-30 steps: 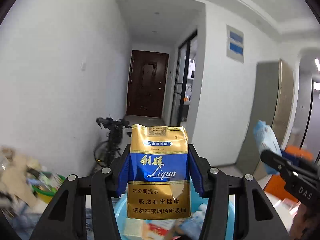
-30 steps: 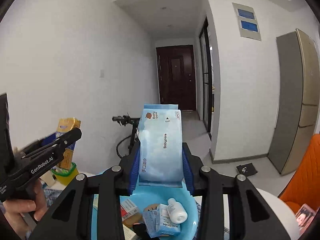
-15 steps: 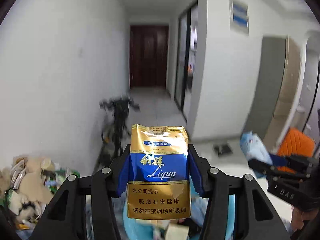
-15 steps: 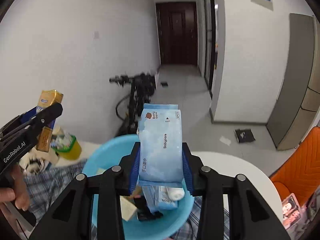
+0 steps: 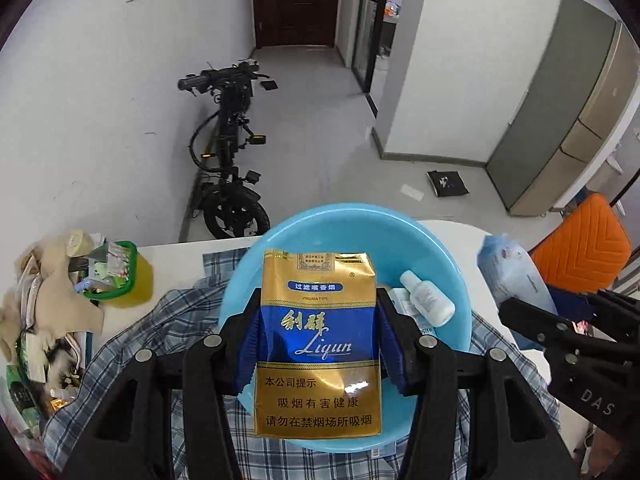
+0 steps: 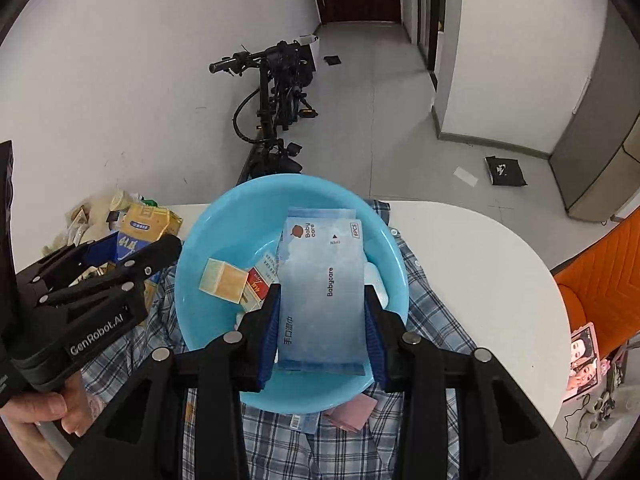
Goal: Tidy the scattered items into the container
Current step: 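Lower both held packs over the blue basin with both grippers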
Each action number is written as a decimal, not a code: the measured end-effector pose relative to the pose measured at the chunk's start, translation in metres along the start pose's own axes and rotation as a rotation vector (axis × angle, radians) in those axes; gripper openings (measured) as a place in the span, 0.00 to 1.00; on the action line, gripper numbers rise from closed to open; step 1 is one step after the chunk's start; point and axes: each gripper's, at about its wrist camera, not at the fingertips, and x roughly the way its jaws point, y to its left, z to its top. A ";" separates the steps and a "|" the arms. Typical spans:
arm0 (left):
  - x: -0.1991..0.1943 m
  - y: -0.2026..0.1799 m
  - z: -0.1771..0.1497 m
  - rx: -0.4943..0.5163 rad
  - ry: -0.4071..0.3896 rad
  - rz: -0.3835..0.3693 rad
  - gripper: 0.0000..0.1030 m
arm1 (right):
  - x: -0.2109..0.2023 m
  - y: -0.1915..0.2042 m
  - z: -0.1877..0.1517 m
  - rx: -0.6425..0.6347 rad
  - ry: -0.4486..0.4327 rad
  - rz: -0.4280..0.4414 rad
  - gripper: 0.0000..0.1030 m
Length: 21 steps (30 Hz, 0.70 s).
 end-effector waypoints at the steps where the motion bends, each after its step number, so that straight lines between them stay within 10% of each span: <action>1: 0.003 -0.005 0.007 0.010 0.000 0.002 0.53 | 0.002 0.000 -0.002 -0.001 -0.001 0.000 0.35; 21: 0.128 -0.020 0.007 0.013 0.101 -0.069 0.53 | 0.113 -0.035 0.010 0.091 0.091 0.048 0.35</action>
